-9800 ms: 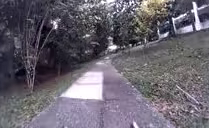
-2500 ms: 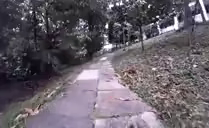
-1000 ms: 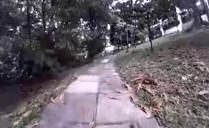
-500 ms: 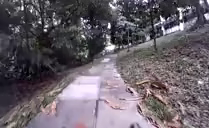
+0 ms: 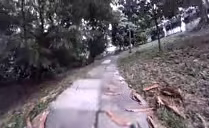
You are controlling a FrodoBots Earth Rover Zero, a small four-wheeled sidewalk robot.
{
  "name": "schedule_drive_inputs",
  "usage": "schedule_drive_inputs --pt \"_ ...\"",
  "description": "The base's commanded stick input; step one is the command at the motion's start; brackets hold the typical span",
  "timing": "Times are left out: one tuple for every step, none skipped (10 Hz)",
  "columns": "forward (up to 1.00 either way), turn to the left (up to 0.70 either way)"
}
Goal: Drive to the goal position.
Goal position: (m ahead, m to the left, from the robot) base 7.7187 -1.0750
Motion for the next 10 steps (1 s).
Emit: schedule_drive_inputs --pt "0.7 0.01" --pt "0.7 -0.06" --pt "0.7 -0.13" --pt "0.7 -0.13" --pt "0.7 -0.13" --pt "0.7 -0.13" --pt "0.7 -0.13" --pt "0.7 -0.13" --pt "0.7 -0.13" --pt "0.7 -0.13"
